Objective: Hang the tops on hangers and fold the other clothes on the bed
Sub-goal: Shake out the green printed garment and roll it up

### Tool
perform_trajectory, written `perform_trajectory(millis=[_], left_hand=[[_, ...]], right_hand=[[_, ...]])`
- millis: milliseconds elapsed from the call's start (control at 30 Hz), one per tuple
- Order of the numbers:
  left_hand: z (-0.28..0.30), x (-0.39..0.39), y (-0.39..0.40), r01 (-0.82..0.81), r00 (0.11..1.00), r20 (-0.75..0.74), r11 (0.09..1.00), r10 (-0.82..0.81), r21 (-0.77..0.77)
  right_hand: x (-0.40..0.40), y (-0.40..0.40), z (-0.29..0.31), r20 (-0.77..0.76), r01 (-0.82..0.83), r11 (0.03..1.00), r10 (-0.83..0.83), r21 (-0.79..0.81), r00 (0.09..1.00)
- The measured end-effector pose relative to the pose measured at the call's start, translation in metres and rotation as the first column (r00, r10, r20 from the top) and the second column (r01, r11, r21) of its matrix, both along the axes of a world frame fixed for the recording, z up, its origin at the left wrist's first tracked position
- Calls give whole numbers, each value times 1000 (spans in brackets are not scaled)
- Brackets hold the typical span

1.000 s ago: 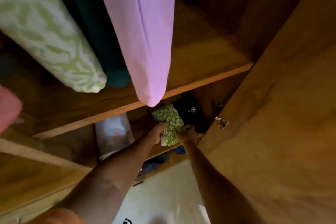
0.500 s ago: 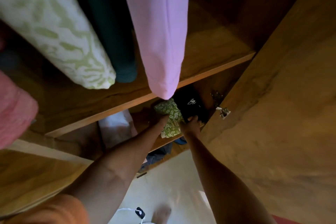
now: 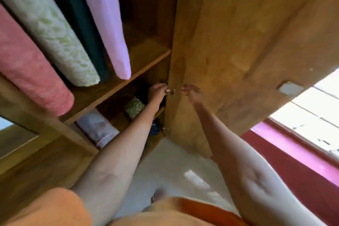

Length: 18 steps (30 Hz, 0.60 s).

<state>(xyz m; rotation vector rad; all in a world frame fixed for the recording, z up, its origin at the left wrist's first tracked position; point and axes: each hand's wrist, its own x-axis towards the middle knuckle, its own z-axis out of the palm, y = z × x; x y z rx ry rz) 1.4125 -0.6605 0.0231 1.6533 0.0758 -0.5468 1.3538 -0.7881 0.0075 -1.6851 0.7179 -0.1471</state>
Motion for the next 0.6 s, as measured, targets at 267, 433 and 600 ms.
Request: perform_trajectory(millis=[267,433,600], left_hand=[[85,-133,-96,339,932,192,925,-306,-171],[90,-252,-141,629,770,231,768,-594,-123],[85,-359,-173,879,475,228,472,-850,-72]], right_hand=[[-168,-62,83,222,343,933,-315,-104,923],[-309,-81,110,337,565,820,-507,-95,793],[-455,-75,114,327,819,570,-763,-67,558]])
